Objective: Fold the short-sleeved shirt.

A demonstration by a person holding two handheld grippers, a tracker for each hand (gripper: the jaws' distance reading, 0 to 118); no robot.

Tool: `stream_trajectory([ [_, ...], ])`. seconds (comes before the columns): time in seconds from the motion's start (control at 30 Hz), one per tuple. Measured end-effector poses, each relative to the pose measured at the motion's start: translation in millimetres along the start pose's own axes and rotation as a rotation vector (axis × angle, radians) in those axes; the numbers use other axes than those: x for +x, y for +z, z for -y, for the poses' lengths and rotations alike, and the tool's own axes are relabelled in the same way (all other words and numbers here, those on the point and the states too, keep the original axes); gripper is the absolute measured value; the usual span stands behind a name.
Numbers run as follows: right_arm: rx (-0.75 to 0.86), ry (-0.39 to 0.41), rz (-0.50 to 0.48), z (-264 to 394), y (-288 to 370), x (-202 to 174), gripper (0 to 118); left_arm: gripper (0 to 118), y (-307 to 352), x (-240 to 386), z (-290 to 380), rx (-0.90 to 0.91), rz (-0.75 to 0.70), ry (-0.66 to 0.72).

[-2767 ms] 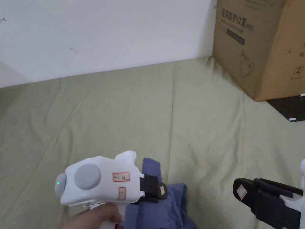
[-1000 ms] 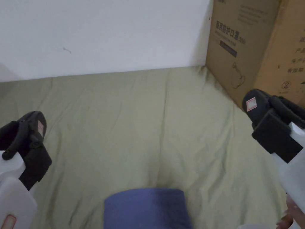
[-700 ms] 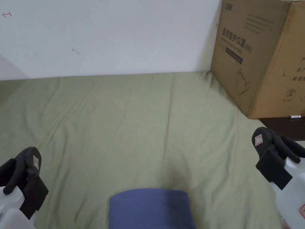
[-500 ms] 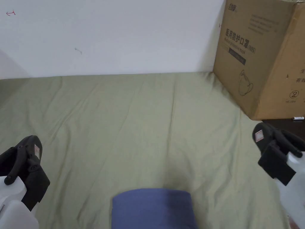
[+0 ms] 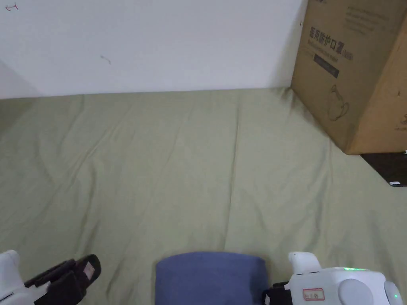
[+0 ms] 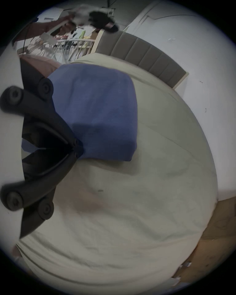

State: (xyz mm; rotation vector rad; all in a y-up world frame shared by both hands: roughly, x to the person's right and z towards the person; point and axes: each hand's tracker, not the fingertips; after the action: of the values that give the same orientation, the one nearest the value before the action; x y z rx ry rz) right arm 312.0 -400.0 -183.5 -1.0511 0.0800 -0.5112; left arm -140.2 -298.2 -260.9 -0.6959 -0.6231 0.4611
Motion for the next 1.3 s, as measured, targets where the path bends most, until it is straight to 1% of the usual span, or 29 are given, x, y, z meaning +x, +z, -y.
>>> stream_trajectory([
  [0.03, -0.005, 0.013, 0.015, -2.0, 0.9, 0.5, 0, 1, -12.9, -22.9, -0.2, -0.097, 0.086, 0.104],
  [0.07, -0.008, 0.020, 0.011, 0.1, 2.7, 0.4, 0, 7, -26.3, -44.1, 1.7, -0.185, 0.178, 0.206],
  [0.1, -0.008, 0.032, 0.008, 0.7, 2.9, 0.1, 0, 21, -38.9, -61.9, 6.4, -0.244, 0.258, 0.294],
  [0.13, -0.006, 0.041, 0.005, 0.9, 3.1, 0.8, 0, 47, -53.4, -78.5, 13.8, -0.297, 0.320, 0.368],
  [0.17, -0.004, 0.042, 0.002, 1.2, 3.4, 1.6, 0, 90, -67.8, -90.4, 20.1, -0.350, 0.354, 0.402],
  [0.2, 0.000, 0.041, -0.001, 2.9, 3.9, 2.3, 0, 115, -82.1, -98.0, 27.2, -0.390, 0.382, 0.422],
  [0.23, 0.003, 0.035, -0.005, 3.4, 4.1, 3.1, 0, 117, -89.1, -105.4, 33.5, -0.409, 0.403, 0.439],
  [0.27, 0.005, 0.021, -0.010, 3.8, 4.0, 4.1, 0, 117, -100.7, -112.0, 35.4, -0.390, 0.435, 0.456],
  [0.33, 0.008, -0.001, -0.017, 4.8, 4.5, 4.9, 0, 118, -130.1, -107.5, 49.2, -0.450, 0.477, 0.497],
  [0.47, 0.005, -0.014, -0.024, 4.3, 4.1, 6.2, 0, 118, -183.2, -71.9, 60.3, -0.512, 0.702, 0.494],
  [0.53, 0.003, -0.012, -0.023, 4.4, 3.7, 6.3, 0, 118, -206.4, -59.5, 71.2, -0.566, 0.686, 0.527],
  [0.57, 0.002, -0.010, -0.024, 4.5, 3.4, 6.3, 0, 118, -214.7, -57.6, 75.5, -0.566, 0.720, 0.545],
  [0.6, 0.000, -0.009, -0.021, 4.3, 2.4, 6.5, 0, 116, -217.5, -55.1, 75.8, -0.554, 0.737, 0.515],
  [0.63, 0.000, -0.011, -0.023, 4.7, 1.8, 7.4, 0, 105, -217.3, -56.3, 75.9, -0.544, 0.733, 0.479],
  [0.67, 0.001, -0.019, -0.027, 5.5, 1.3, 9.1, 0, 57, -214.6, -61.3, 75.3, -0.530, 0.717, 0.450],
  [0.7, 0.004, -0.031, -0.035, 6.7, 1.1, 11.0, 0, 17, -211.9, -75.2, 77.3, -0.527, 0.633, 0.416],
  [0.73, 0.009, -0.044, -0.044, 7.2, 0.8, 13.1, 0, 16, -212.1, -82.5, 79.6, -0.543, 0.469, 0.376],
  [0.77, 0.017, -0.065, -0.065, 8.5, 0.8, 15.1, 0, 17, -212.2, -87.2, 81.7, -0.564, 0.441, 0.411],
  [0.8, 0.020, -0.075, -0.060, 9.8, 0.7, 16.2, 0, 17, -207.9, -74.7, 73.7, -0.543, 0.545, 0.455],
  [0.83, 0.024, -0.091, -0.069, 11.0, 1.1, 17.4, 0, 17, -210.1, -65.5, 71.1, -0.568, 0.457, 0.344],
  [0.87, 0.026, -0.102, -0.070, 10.8, 0.8, 18.3, 0, 17, -208.2, -61.5, 68.1, -0.572, 0.418, 0.344],
  [0.9, 0.028, -0.109, -0.069, 10.3, 2.3, 17.3, 0, 18, -203.9, -55.3, 61.3, -0.569, 0.417, 0.368],
  [0.93, 0.029, -0.109, -0.063, 9.3, 6.0, 13.8, 0, 18, -197.3, -47.2, 53.0, -0.567, 0.391, 0.337],
  [0.97, 0.034, -0.099, -0.051, 8.3, 11.1, 9.2, 0, 18, -186.1, -34.3, 45.0, -0.549, 0.384, 0.283],
  [1.03, 0.076, -0.030, -0.012, 6.2, 26.0, -3.7, 0, 18, -162.6, -19.9, 18.7, -0.524, 0.445, 0.233],
  [1.07, 0.097, 0.001, -0.002, 6.0, 36.4, -11.1, 0, 18, -146.9, -11.8, 1.1, -0.508, 0.437, 0.165],
  [1.13, 0.140, 0.044, -0.016, 5.6, 57.9, -26.5, 0, 18, -117.5, -17.2, -38.4, -0.484, 0.381, 0.033],
  [1.23, 0.183, 0.086, -0.028, 7.6, 85.4, -47.3, 0, 18, -76.8, -49.5, -93.3, -0.518, 0.269, -0.025],
  [1.3, 0.205, 0.126, -0.014, 9.2, 100.4, -67.0, 0, 18, -51.9, -82.5, -124.9, -0.552, 0.130, -0.085],
])
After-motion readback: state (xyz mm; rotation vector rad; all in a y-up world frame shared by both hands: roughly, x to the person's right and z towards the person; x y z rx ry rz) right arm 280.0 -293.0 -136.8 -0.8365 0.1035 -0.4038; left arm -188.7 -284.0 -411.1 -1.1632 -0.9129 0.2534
